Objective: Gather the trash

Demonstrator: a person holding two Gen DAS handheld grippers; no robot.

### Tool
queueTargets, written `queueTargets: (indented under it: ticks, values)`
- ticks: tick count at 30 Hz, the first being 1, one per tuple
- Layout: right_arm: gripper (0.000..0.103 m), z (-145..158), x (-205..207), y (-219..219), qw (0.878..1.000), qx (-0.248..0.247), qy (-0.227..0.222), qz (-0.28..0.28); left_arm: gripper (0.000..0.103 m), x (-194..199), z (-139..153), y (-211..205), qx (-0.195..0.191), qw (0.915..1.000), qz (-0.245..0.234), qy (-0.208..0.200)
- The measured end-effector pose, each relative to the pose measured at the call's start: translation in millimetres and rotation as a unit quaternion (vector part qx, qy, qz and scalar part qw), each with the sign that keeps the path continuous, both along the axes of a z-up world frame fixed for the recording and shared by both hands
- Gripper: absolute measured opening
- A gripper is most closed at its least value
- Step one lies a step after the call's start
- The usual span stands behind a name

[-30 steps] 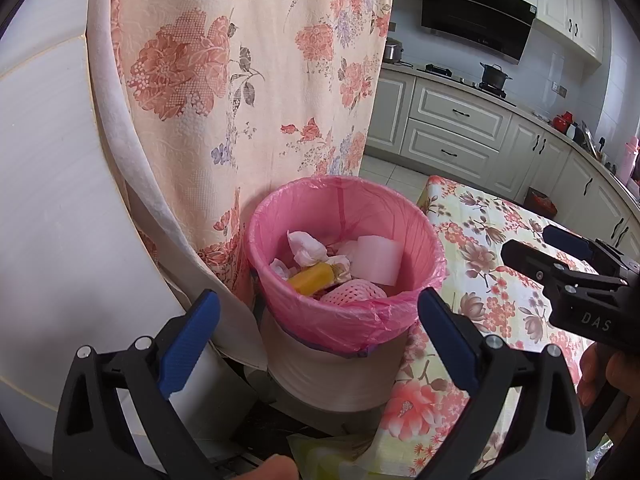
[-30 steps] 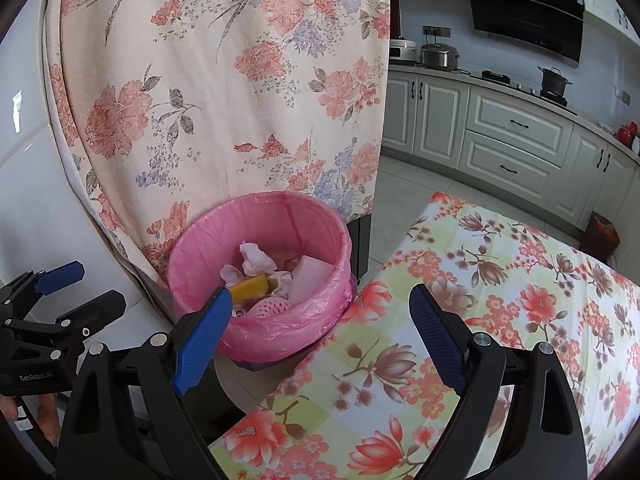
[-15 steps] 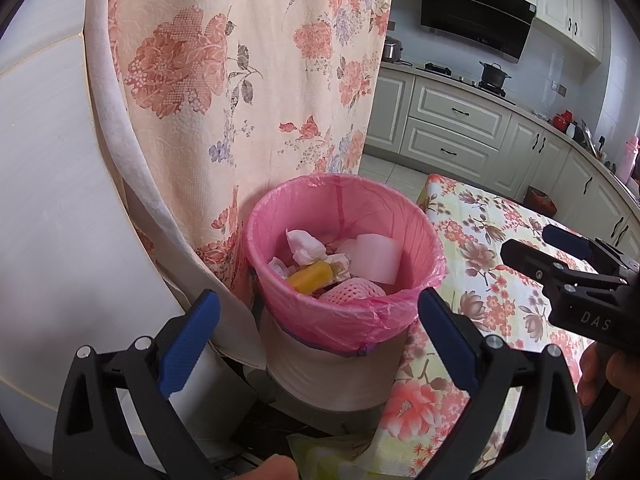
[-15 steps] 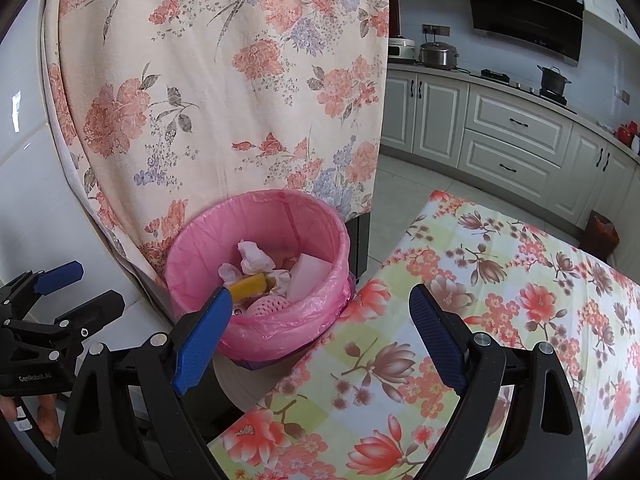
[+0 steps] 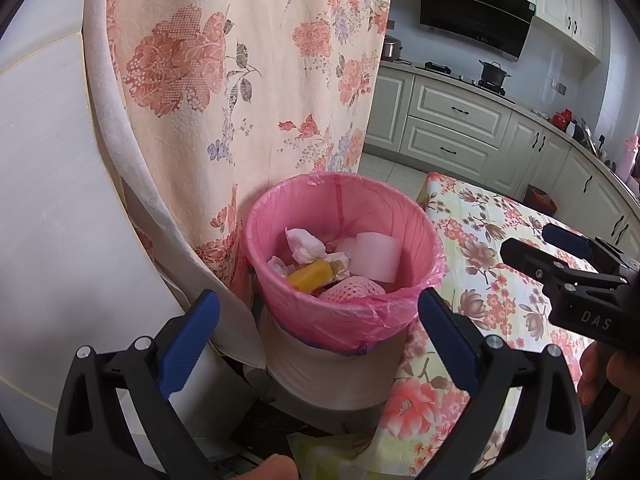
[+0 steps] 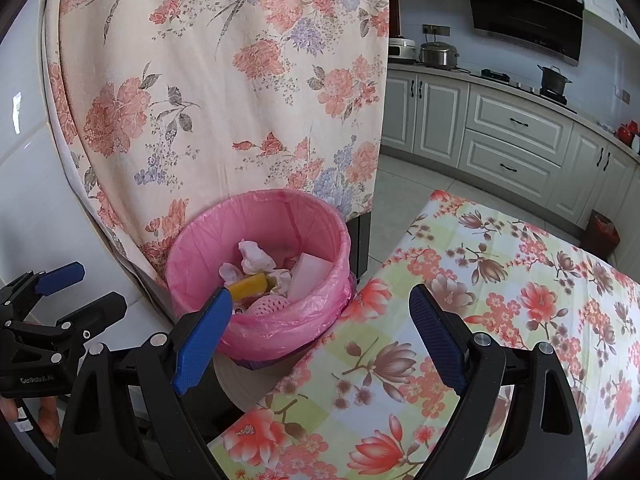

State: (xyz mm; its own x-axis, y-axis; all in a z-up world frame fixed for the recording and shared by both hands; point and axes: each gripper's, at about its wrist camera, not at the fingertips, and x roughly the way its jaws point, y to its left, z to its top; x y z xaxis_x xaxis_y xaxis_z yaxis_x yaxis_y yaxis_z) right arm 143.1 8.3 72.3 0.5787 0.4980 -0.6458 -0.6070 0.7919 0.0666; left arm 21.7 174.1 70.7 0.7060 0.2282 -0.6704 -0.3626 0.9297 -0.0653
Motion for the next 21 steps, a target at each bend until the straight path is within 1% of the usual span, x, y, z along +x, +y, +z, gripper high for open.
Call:
queueTargets:
  ticks: [21]
  values:
    - [0.084,-1.1,-1.2,1.2,1.000,0.002,-0.001,0.001,0.097,0.4,-4.0,-2.0,-0.002,1.0000,-0.007,0.002]
